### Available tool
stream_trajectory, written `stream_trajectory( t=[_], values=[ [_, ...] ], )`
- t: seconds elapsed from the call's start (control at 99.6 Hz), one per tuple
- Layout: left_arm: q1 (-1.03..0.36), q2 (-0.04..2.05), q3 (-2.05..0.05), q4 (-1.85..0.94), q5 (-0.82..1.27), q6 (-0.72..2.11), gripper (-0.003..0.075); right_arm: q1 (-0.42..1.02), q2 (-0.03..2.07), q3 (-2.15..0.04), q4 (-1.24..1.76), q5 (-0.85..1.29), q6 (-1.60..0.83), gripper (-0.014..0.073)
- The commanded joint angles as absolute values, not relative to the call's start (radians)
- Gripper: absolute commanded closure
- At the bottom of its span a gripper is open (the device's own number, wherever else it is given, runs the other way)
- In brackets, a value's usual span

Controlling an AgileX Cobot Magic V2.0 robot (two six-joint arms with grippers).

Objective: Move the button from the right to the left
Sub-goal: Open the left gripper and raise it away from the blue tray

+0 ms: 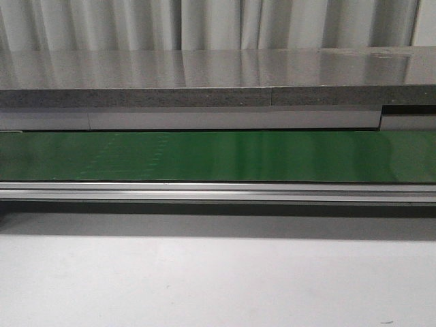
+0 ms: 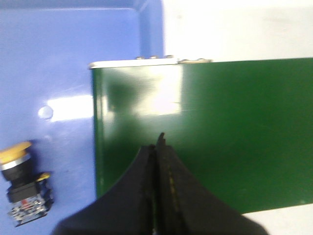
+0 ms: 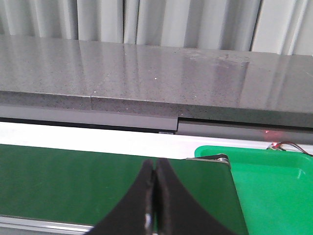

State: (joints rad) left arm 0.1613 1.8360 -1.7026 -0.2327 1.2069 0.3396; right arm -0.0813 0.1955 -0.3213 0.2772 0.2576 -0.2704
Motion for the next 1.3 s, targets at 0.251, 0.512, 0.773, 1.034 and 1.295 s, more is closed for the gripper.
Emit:
stream_trajectory(
  t=[0.251,0.512,0.773,1.034,1.295],
  values=[
    [0.008,1.664,-1.73,-0.268,1.204,0.34,0.0741,-0.079,0.203,-0.348,0.274,0.173,-0.279,0.0662],
    [-0.014,1.511,-1.688,-0.28,1.172,0.34,0.0741,-0.079,0.203,-0.348,0.274,0.173,-0.279,0.0662],
    [-0.014,1.306,-1.495,-0.317,1.073,0.34,0.0741,-0.079,0.203,-0.348,0.274,0.173,-0.279,0.0662],
    [-0.014,1.091,-1.249,-0.317,0.925,0.34,0.0741,-0.079,0.203,-0.348,0.274,0.173,-0.279,0.0662],
    [-0.01,0.883,-1.03,-0.314,0.808,0.34,0.0741,-0.079,0.203,-0.348,0.274,0.173,-0.279,0.0662]
  ],
)
